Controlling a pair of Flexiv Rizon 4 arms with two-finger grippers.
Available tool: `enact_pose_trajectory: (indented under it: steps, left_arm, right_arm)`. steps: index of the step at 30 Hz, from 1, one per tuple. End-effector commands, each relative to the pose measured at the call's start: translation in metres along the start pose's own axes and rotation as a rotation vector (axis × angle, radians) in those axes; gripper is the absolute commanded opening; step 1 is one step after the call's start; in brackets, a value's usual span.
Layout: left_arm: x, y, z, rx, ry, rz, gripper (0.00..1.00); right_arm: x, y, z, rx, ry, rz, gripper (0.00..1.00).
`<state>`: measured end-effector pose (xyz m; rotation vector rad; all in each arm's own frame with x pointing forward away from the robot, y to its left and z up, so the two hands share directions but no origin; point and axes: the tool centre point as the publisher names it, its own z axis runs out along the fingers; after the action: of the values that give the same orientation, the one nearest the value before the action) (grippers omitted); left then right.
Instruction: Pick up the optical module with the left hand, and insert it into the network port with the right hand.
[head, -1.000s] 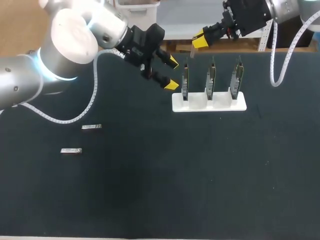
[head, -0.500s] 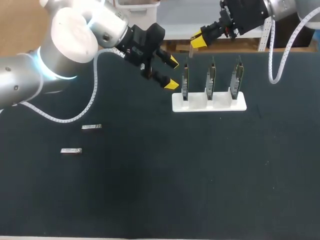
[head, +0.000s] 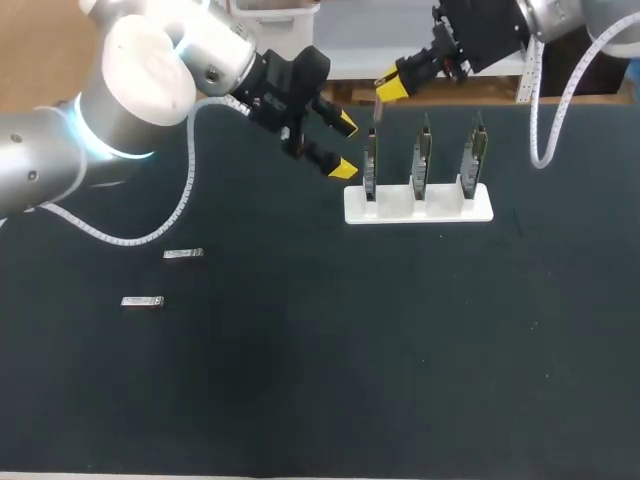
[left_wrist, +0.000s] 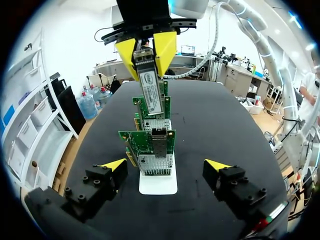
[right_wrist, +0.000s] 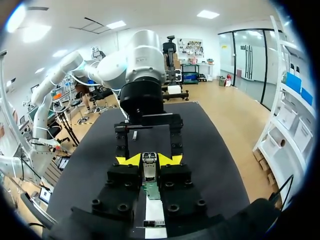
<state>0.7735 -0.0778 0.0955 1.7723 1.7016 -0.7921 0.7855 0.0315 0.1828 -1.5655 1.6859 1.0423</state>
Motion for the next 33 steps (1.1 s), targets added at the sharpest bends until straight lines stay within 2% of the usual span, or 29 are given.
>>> enact_pose_trajectory:
  steps: [1,14,33]
  left_arm:
    - [-0.001,0.001,0.0,0.003,0.004,-0.001,1.0]
    - [-0.001,0.001,0.0,0.003,0.004,-0.001,1.0]
    - [-0.001,0.001,0.0,0.003,0.004,-0.001,1.0]
  right_arm:
    - [-0.001,-0.001,0.004,-0.006,0.01,-0.005,0.0]
    - [0.0,0.004,0.012,-0.016,0.042,-0.015,0.0]
    - [0.01,0.007,0.016,0.022,0.056,0.009,0.0]
